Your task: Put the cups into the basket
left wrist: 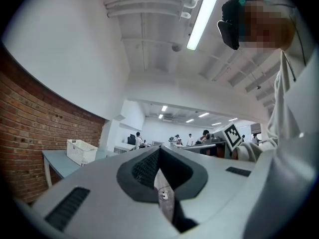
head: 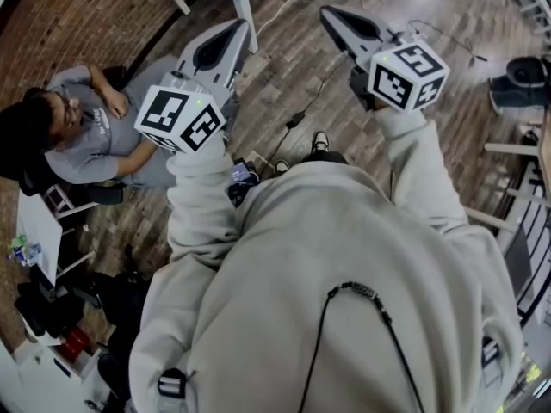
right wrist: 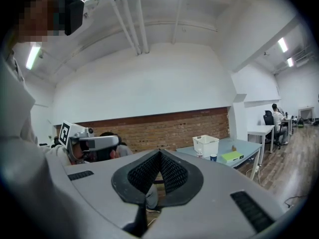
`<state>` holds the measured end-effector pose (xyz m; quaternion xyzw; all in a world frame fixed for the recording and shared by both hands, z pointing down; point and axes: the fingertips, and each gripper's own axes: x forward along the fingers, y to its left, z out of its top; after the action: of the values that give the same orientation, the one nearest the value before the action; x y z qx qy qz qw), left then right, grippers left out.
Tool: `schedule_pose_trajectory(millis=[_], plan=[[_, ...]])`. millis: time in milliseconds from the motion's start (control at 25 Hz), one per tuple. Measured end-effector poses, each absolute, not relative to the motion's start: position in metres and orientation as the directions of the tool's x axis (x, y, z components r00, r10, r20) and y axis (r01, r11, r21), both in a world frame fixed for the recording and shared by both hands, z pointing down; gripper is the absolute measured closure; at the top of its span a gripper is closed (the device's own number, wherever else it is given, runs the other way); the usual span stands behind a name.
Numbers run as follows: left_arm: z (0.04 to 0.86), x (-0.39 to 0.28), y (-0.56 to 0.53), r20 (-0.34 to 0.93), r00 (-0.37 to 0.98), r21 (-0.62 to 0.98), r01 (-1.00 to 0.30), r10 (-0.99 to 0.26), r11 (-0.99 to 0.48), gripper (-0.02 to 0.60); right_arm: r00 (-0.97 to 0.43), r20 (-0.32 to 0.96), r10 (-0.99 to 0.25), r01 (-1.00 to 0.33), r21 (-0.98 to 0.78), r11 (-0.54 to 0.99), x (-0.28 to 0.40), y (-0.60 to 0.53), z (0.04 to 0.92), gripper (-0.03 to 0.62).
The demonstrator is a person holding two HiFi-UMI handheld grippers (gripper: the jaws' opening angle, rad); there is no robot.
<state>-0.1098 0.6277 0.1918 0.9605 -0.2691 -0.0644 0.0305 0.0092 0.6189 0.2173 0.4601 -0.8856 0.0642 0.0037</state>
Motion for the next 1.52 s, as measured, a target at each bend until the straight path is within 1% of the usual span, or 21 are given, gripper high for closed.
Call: schedule_pose_trajectory(millis=[120,320,520,720,880,1080,1280,1520], plan=[[0.202,-0.099,0.627,-0.075,0.857,0.087,-0.503,-0.510,-0.860,0.584,-0.618,0.025,-0.786,-0.779,-0.156,0.608,0.010,0.618,0.217,0.582],[0.205,-0.087,0.608,-0.079,0.838,0.113,-0.531,-0.540,-0.840,0.584,-0.581,0.024,-0.814,-0.801,-0.196,0.566,0.040,0.601,0.230,0.582],[0.199,-0.052,0.593,-0.090,0.855,0.088,-0.504,-0.511,-0.859,0.583,-0.587,0.015,-0.809,-0.793,-0.212,0.571,0.078,0.582,0.234,0.582],[0.189,0.000,0.560,-0.091,0.860,0.088,-0.496,-0.503,-0.864,0.584,-0.592,-0.007,-0.806,-0.778,-0.253,0.574,0.133,0.557,0.230,0.582],[0.183,0.043,0.538,-0.111,0.863,0.130,-0.480,-0.494,-0.868,0.584,-0.621,-0.033,-0.783,-0.754,-0.249,0.609,0.178,0.542,0.227,0.582],[0.184,0.081,0.510,-0.080,0.847,0.125,-0.515,-0.526,-0.848,0.583,-0.601,-0.050,-0.797,-0.750,-0.309,0.585,0.248,0.519,0.242,0.582],[0.183,0.088,0.485,-0.049,0.816,0.116,-0.568,-0.576,-0.815,0.583,-0.629,-0.051,-0.776,-0.727,-0.316,0.610,0.254,0.499,0.253,0.582],[0.183,0.091,0.457,-0.053,0.812,0.116,-0.573,-0.581,-0.811,0.584,-0.628,-0.014,-0.778,-0.729,-0.339,0.594,0.258,0.468,0.268,0.582]])
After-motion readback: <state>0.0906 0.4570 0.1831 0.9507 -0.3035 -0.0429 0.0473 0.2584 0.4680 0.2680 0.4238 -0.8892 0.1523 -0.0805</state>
